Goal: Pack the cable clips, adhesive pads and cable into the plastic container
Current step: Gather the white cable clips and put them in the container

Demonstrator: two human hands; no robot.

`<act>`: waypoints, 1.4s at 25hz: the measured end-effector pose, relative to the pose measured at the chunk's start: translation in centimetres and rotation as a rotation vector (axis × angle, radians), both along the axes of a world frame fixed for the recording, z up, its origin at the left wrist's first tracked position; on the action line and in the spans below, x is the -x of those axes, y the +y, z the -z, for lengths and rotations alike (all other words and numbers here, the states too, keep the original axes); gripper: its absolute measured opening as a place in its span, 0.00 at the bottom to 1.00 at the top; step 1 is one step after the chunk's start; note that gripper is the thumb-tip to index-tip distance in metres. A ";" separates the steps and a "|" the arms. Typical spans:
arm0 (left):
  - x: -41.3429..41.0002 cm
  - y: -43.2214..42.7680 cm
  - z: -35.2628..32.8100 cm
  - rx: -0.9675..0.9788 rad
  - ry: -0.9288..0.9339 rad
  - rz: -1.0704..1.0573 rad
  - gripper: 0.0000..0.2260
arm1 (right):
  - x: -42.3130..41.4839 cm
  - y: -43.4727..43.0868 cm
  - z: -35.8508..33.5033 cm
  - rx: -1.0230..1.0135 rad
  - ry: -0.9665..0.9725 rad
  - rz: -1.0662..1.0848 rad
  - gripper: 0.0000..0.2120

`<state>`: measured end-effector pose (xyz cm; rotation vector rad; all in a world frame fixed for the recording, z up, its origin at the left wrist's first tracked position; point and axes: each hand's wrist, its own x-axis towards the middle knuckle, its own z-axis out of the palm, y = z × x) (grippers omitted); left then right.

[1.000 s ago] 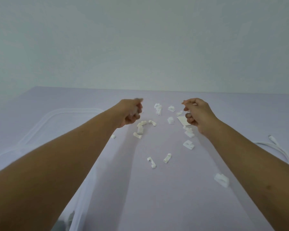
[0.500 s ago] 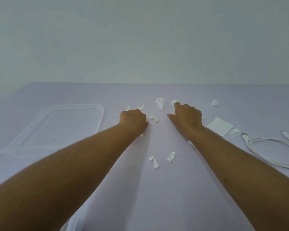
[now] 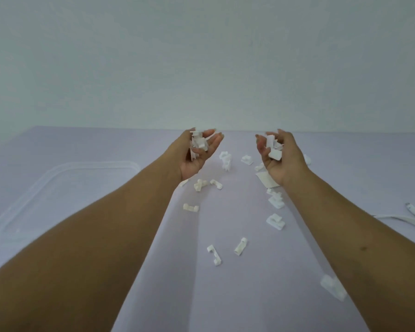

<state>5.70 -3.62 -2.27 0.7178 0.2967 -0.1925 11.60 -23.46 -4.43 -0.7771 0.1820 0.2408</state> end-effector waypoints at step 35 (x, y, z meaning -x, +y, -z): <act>10.3 5.5 -6.8 0.132 -0.153 -0.174 0.09 | 9.8 5.2 -6.1 -0.032 0.003 -0.442 0.08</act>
